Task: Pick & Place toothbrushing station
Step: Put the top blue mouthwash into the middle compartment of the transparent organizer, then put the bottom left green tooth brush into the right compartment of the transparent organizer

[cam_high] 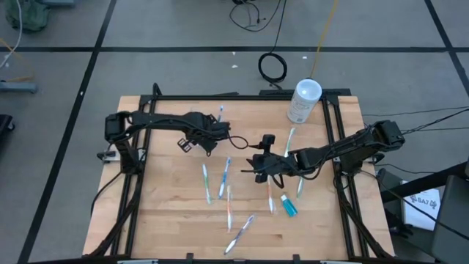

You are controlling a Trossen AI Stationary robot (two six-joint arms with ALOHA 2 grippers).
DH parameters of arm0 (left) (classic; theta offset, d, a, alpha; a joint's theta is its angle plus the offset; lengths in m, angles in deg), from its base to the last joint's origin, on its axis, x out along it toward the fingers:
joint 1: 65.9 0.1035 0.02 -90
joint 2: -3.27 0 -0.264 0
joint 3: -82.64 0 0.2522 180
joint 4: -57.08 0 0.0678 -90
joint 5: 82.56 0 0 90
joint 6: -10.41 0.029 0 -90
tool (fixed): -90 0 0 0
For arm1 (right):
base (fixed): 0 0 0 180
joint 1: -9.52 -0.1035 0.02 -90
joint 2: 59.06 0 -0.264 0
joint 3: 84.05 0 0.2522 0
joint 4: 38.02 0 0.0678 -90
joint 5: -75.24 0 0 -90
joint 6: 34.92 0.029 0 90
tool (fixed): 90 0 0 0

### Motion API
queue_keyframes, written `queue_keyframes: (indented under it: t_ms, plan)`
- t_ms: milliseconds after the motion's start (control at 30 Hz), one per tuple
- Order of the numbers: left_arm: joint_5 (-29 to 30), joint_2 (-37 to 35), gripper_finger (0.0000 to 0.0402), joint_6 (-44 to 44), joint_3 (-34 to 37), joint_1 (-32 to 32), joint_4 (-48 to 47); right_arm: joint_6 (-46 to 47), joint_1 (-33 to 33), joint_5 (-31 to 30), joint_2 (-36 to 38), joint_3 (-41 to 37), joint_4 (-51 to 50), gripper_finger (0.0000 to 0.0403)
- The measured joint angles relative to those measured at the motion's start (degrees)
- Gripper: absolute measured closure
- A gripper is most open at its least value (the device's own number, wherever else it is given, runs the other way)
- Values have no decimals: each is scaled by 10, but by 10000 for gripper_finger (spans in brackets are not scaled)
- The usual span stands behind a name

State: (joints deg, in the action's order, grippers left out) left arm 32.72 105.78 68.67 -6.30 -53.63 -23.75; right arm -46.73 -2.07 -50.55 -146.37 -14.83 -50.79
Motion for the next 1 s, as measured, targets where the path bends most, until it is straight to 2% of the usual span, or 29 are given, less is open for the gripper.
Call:
queue_keyframes:
  t_ms: [333, 567, 800, 1000]
  plan:
    - [18, 13, 225, -3, 0, -4, 3, -9, 0, 0, 0, 0, -1, 154]
    - [18, 4, 218, -18, -14, -20, -7, -9, 0, 0, 0, 0, -1, 154]
    - [18, 2, 218, -43, -79, -21, -47, -9, 0, 0, 0, 0, -1, 154]
    - [9, 1, 218, -126, -158, -22, -104, -8, 0, 0, 0, 0, -3, 154]
